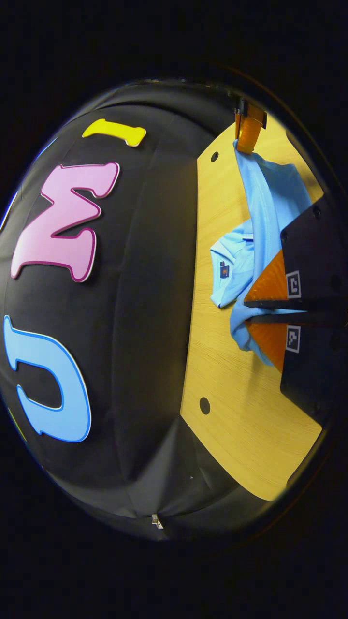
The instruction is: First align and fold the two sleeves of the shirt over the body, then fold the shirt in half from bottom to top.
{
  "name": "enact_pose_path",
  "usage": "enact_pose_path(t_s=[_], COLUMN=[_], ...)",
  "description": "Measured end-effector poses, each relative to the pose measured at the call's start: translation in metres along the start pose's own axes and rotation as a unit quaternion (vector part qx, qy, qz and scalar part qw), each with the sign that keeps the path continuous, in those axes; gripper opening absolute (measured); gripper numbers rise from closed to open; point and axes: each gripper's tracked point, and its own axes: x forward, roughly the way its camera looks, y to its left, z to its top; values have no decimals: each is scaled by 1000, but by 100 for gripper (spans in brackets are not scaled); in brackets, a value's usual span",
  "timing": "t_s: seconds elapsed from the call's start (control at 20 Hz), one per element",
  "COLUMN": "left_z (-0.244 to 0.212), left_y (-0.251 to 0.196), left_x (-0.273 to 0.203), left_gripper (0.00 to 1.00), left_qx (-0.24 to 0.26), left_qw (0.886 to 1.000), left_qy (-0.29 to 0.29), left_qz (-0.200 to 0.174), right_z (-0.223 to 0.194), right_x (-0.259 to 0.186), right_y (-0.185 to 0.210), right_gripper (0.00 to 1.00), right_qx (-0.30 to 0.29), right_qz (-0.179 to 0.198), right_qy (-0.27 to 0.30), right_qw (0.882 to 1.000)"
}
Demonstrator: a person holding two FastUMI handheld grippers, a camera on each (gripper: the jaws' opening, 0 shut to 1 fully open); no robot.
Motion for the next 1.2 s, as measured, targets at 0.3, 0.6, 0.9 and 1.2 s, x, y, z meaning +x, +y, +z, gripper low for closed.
enact_pose_path(t_s=[0.3,0.6,0.9,1.2], left_z=[12,7,-26,-52], left_y=[4,6,6,9], left_x=[55,110,139,150], left_gripper=[6,6,6,6], left_qx=[-5,5,33,34], left_qw=[1000,1000,998,996], left_qy=[-6,10,47,77], left_qz=[10,15,22,26], right_z=[13,8,-26,-52], right_x=[61,121,155,165], right_y=[-5,-14,-21,-29], right_gripper=[5,5,5,5], right_qx=[2,-1,-9,-9], right_qz=[-11,-30,-48,-61], right_qy=[0,16,55,87], right_qw=[1000,999,997,994])
